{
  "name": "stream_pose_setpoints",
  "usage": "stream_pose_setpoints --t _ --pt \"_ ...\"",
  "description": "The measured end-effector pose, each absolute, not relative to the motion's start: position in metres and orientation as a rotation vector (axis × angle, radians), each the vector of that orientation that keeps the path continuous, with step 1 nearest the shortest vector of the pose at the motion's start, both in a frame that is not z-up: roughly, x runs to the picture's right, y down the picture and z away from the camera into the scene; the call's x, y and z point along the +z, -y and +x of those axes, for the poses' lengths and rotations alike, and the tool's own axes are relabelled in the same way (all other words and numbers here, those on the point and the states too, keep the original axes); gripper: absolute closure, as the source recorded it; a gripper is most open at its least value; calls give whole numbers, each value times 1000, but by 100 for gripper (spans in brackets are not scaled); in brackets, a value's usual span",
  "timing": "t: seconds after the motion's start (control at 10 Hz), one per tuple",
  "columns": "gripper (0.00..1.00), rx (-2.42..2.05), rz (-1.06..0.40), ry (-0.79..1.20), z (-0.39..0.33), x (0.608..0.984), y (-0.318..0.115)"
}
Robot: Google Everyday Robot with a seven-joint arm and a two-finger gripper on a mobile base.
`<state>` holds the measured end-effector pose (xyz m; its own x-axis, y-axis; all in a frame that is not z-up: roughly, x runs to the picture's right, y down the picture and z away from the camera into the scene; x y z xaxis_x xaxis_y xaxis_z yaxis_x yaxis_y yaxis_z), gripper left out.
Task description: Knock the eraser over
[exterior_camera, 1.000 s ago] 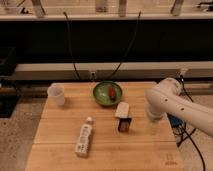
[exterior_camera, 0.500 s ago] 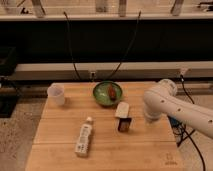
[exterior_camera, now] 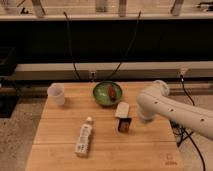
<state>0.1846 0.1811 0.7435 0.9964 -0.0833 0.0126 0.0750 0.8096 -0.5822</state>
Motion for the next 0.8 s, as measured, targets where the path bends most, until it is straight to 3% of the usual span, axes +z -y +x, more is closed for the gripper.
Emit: stream_pose_setpoints --t 0.2,0.8 --pt "99 -98 -630 -15 178 745 -183" --pt "100 -146 -658 7 134 748 -183"
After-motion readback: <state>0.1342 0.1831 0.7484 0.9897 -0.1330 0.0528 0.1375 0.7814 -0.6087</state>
